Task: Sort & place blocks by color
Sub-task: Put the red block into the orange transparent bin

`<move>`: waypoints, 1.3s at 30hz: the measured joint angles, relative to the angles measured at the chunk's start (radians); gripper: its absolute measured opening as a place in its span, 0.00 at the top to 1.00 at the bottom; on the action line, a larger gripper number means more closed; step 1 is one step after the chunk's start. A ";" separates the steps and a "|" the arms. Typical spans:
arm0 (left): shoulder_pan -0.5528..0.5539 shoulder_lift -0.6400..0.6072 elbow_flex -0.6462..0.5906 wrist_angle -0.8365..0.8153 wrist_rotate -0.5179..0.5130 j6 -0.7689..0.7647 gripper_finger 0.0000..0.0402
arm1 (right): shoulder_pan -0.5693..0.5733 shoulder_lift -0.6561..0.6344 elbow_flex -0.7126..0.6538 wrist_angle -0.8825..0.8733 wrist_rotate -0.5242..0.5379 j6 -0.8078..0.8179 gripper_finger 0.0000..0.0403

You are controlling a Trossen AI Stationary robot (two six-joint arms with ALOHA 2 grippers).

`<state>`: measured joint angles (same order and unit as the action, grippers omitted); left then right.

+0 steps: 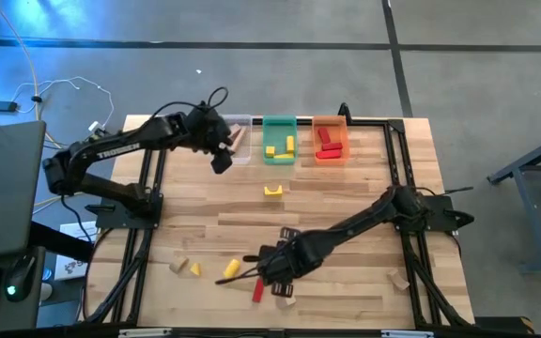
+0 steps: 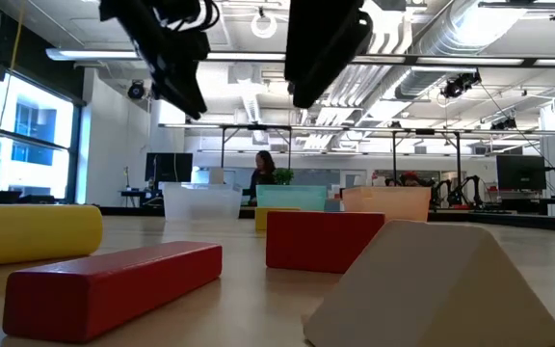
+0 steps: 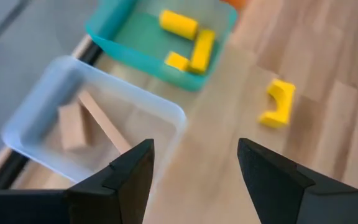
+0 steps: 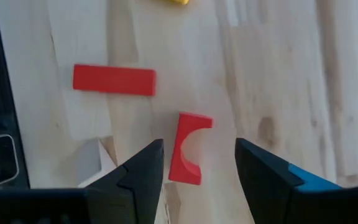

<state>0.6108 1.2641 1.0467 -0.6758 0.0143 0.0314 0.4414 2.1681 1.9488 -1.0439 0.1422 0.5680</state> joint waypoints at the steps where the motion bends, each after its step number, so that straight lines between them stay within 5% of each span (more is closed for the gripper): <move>1: -0.016 -0.008 -0.004 -0.010 -0.002 -0.013 0.46 | 0.002 0.009 0.000 0.002 -0.004 -0.001 0.55; 17: -0.225 -0.042 -0.196 -0.017 -0.145 -0.095 0.46 | 0.012 0.118 0.000 0.020 -0.060 0.070 0.55; 29: -0.347 -0.042 -0.211 -0.040 -0.240 -0.133 0.46 | 0.011 0.177 0.000 0.033 -0.087 0.106 0.56; 39: -0.387 -0.042 -0.211 -0.093 -0.252 -0.152 0.46 | -0.001 0.178 0.000 0.033 -0.086 0.108 0.88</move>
<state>0.2236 1.2221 0.8360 -0.7685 -0.2375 -0.1210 0.4404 2.3459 1.9488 -1.0111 0.0563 0.6763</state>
